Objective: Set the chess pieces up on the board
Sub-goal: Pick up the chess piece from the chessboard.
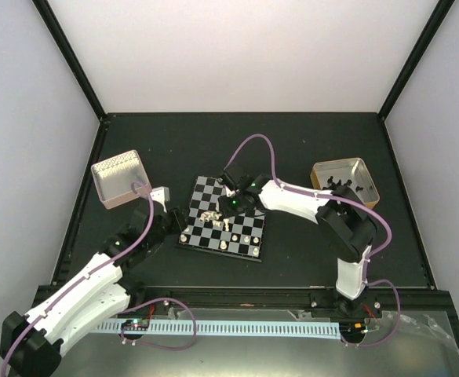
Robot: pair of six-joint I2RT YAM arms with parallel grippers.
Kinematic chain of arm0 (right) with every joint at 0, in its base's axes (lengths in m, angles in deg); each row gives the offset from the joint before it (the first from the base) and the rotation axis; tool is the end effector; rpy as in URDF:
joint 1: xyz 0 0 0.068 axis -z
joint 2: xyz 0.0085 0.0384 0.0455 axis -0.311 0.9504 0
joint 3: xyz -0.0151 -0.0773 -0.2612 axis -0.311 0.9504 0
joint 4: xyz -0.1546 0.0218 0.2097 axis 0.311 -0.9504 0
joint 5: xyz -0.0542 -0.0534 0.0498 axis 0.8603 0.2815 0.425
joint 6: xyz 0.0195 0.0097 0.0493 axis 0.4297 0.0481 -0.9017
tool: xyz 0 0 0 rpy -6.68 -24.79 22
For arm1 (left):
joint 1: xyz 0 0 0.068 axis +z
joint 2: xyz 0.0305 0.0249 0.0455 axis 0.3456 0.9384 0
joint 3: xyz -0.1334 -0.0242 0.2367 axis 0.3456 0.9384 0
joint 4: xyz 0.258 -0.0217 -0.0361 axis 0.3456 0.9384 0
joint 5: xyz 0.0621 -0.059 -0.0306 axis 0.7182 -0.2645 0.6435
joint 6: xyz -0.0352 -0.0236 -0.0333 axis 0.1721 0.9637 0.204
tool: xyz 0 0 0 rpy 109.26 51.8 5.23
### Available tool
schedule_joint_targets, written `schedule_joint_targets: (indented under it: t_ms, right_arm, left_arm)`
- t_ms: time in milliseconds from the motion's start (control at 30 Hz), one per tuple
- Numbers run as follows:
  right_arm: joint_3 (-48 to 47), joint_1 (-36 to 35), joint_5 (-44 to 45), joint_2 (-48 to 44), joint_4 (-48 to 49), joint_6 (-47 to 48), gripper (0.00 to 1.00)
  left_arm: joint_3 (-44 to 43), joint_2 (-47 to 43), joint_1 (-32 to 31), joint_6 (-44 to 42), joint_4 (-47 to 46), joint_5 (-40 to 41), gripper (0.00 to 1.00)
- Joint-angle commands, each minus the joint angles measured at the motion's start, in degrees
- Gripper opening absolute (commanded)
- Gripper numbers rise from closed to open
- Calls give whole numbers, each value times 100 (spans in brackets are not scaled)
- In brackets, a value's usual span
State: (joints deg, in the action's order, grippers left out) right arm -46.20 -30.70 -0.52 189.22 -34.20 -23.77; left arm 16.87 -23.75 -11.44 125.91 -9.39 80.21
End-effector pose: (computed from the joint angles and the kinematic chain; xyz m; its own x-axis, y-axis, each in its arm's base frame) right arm 0.2536 0.2952 0.1853 -0.8743 -0.3059 -0.3769 -0.4253 0.8570 0.2910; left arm 0.1389 -0.0815 0.2165 -0.6525 -0.3554 -0.6693 0.0385 0.8665 -0.4977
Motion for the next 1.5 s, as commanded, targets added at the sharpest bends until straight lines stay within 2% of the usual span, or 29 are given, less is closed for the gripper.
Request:
schedule_joint_targets:
  t_ms: [0, 300, 500, 600, 700, 900, 1033, 1133, 1300, 1467]
  right_arm:
    - [-208, -29, -77, 131, -55, 103, 40]
    - [-432, -32, 128, 311, -265, 215, 37]
    - [-560, -33, 438, 388, -465, 271, 25]
    - [-630, -33, 532, 419, -554, 295, 23]
    - [-709, -47, 520, 458, -605, 333, 24]
    - [-903, -79, 271, 579, -616, 418, 33]
    - [-1052, -100, 323, 760, -664, 404, 32]
    - [-1110, -116, 439, 862, -706, 390, 27]
    - [-1065, -121, 846, 826, -763, 315, 11]
    - [-876, -134, 1245, 482, -628, 222, 5]
  left_arm:
    - [27, -8, 114, 20, -115, -127, 50]
    - [18, 135, 295, -28, -158, -201, 49]
    - [-15, 336, 391, -97, -253, -313, 48]
    - [-70, 471, 443, -141, -316, -374, 48]
    - [-127, 593, 484, -200, -347, -461, 48]
    - [-175, 662, 553, -273, -385, -528, 48]
    - [-172, 642, 597, -300, -364, -546, 48]
    - [-159, 604, 615, -317, -334, -563, 47]
    - [-148, 555, 636, -340, -297, -573, 48]
    - [-155, 530, 653, -352, -307, -606, 48]
